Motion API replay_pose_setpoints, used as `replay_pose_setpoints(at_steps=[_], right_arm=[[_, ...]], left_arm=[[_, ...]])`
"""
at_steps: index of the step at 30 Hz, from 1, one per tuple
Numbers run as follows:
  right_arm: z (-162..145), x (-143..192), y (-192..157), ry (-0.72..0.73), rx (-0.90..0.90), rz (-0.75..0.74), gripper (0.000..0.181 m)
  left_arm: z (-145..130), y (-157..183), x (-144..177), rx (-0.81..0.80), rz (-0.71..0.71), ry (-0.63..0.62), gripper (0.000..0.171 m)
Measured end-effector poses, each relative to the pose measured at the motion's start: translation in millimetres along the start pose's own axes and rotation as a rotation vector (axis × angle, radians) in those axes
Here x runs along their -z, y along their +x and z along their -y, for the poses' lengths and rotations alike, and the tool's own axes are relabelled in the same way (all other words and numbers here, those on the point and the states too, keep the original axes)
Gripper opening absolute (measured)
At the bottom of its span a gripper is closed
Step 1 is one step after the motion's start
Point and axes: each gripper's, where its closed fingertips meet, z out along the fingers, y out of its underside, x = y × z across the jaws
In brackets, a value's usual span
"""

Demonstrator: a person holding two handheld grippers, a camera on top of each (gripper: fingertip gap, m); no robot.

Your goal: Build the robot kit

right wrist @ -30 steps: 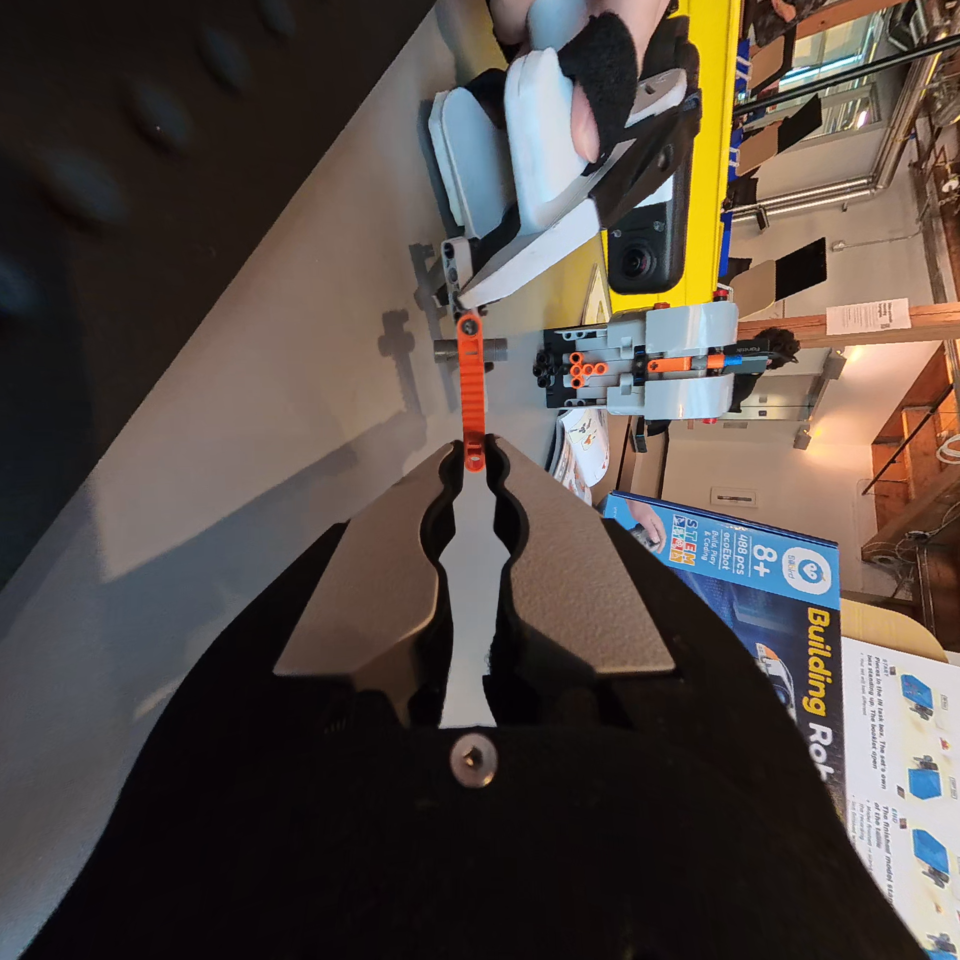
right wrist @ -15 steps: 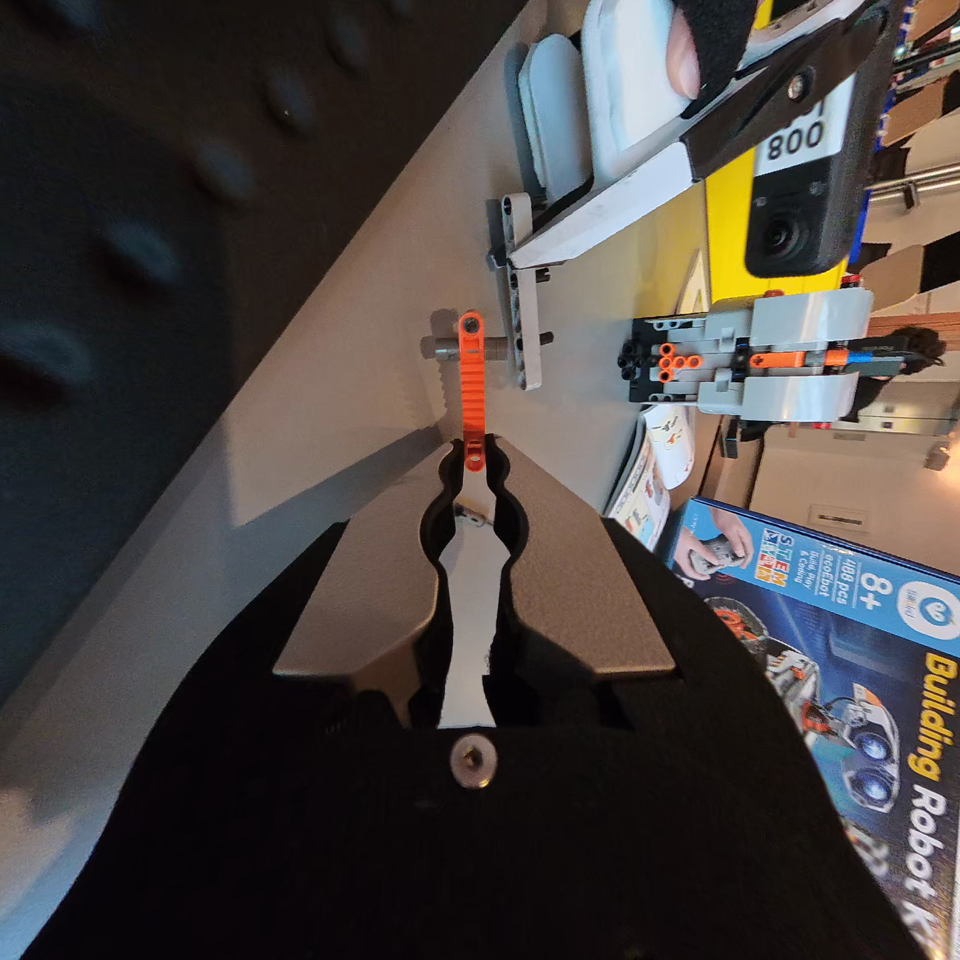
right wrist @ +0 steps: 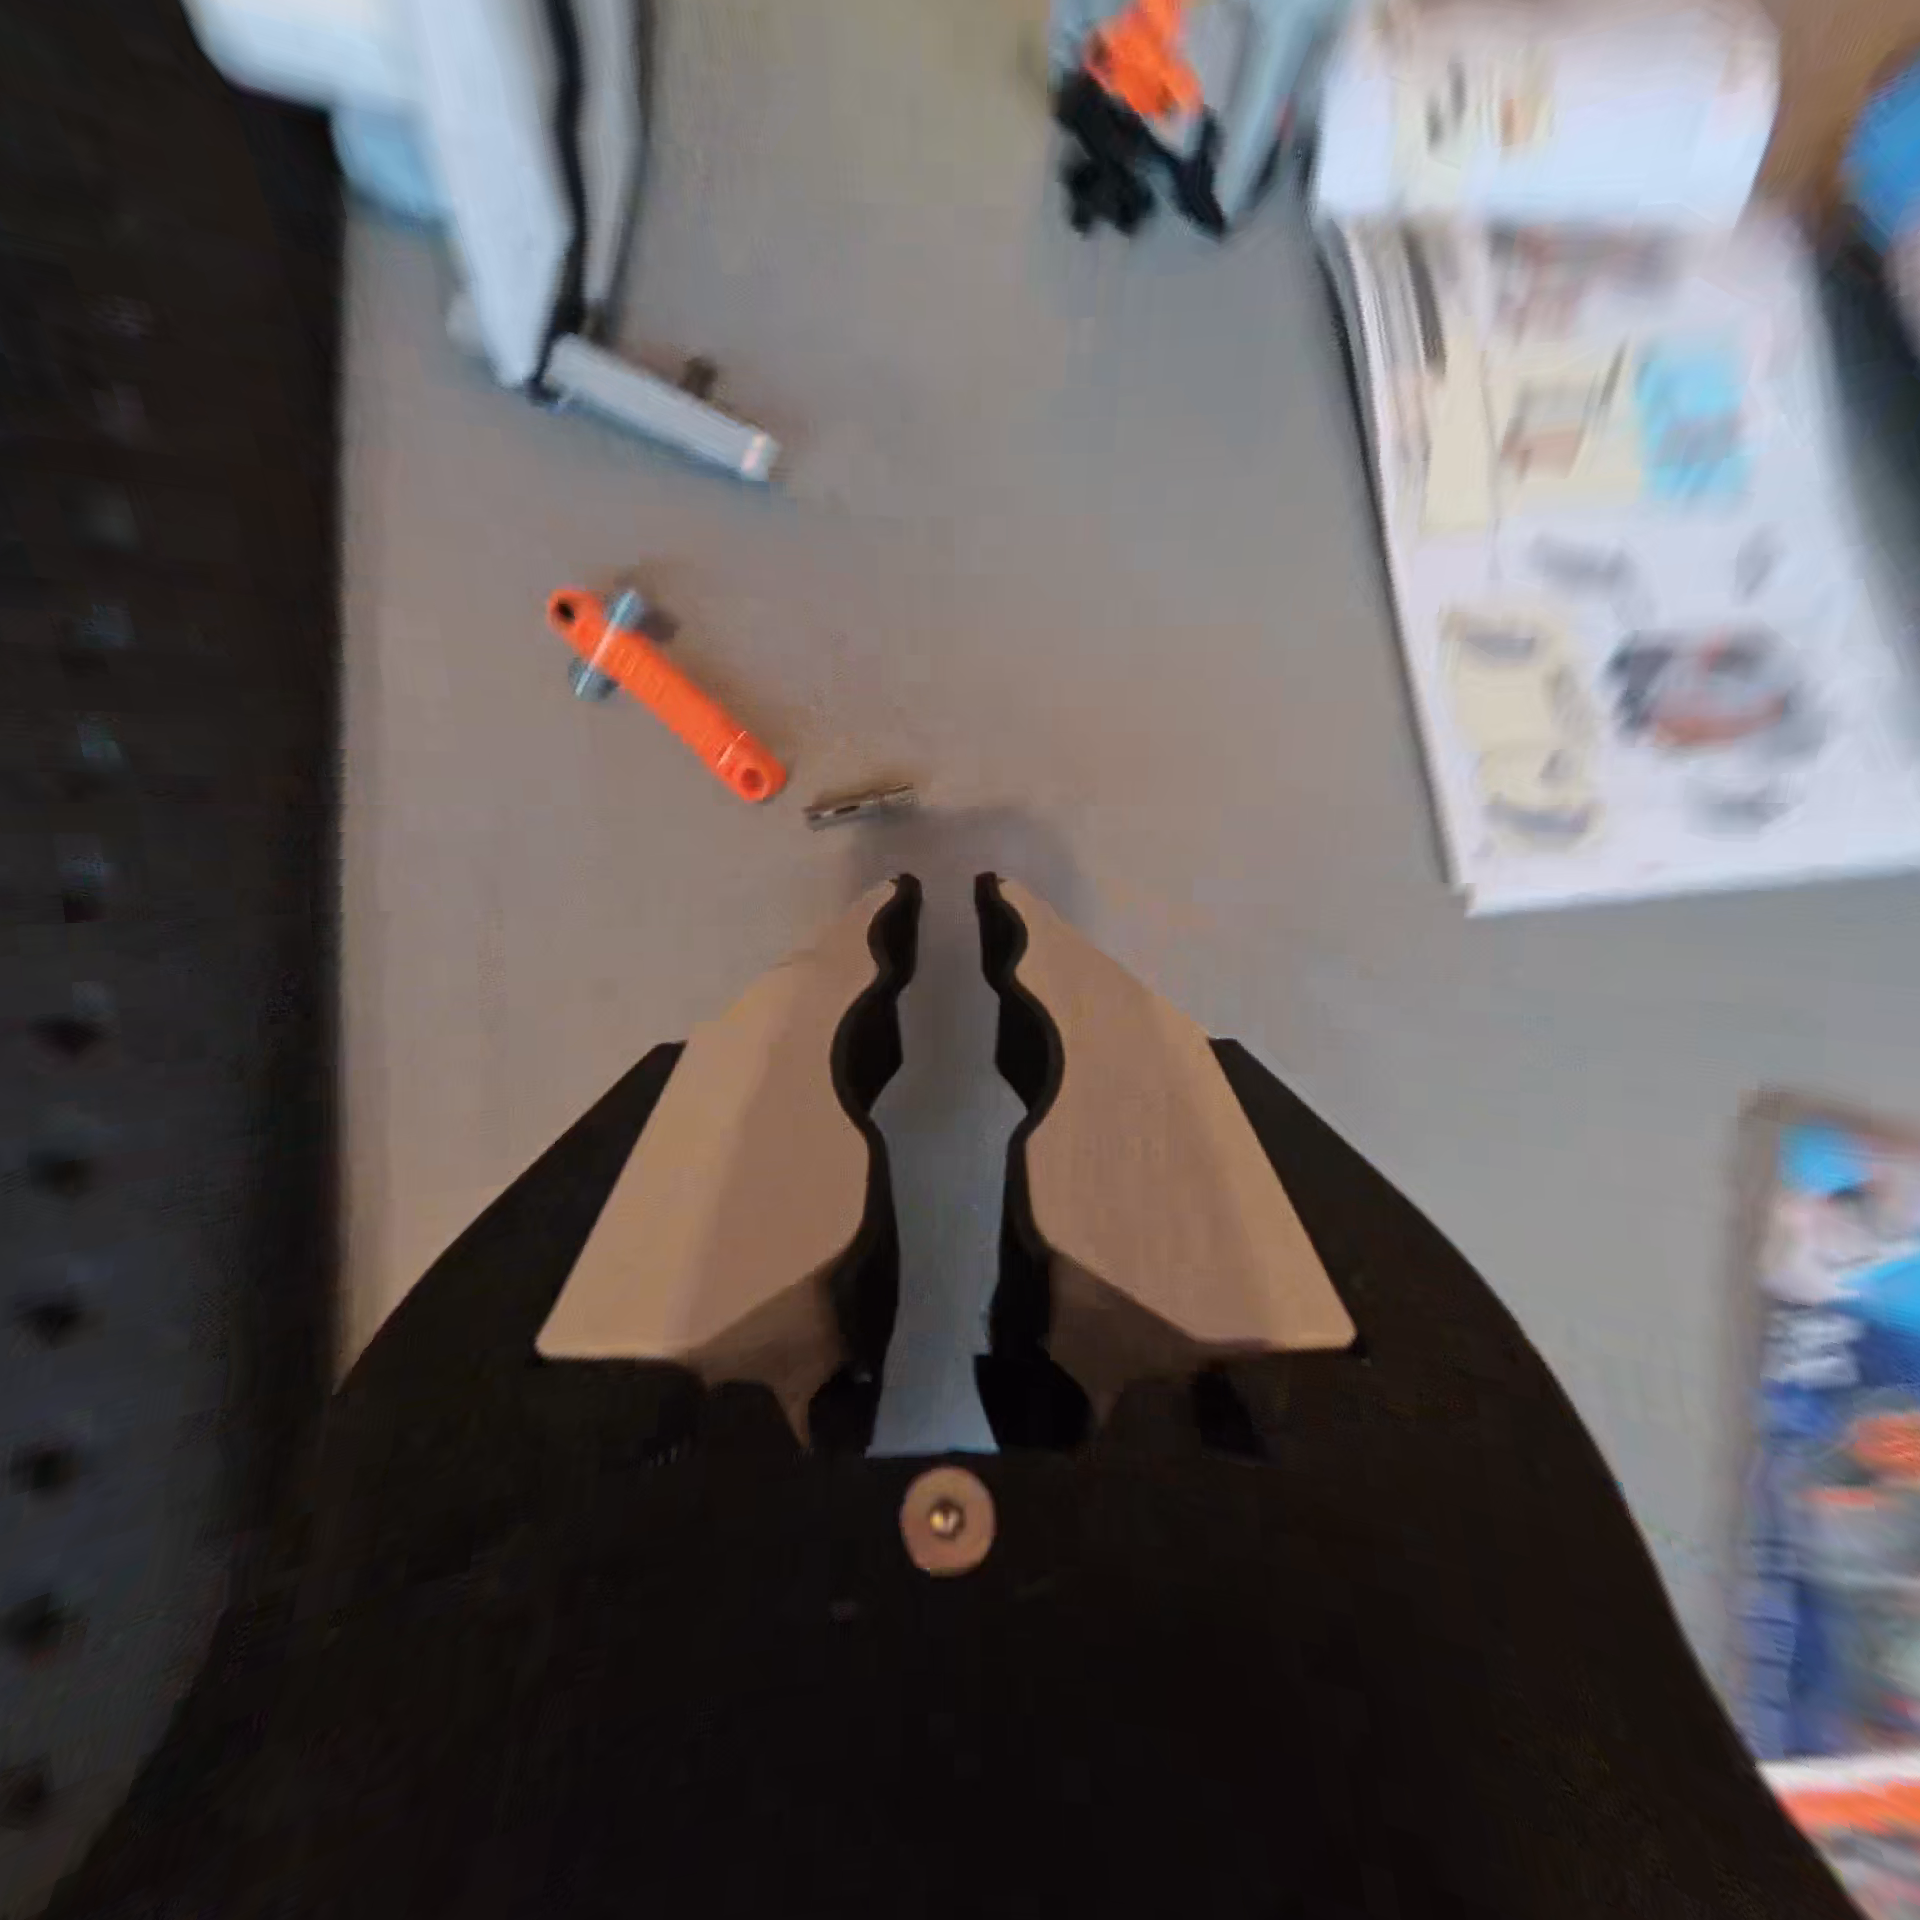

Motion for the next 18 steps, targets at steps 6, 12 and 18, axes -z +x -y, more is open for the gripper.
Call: replay_pose_setpoints(at_steps=[6,12,18], right_arm=[[14,-9,4,0.025,-0.495,0.011,0.030],[12,-15,-6,-0.064,-0.512,-0.073,0.037],[1,-18,-9,-0.161,-0.444,-0.147,0.031]], left_arm=[[0,0,-1,-0.015,0.006,0.014,0.006],[-1,1,-2,-0.018,0.009,0.005,0.006],[-1,1,-2,-0.017,0.003,0.000,0.006]])
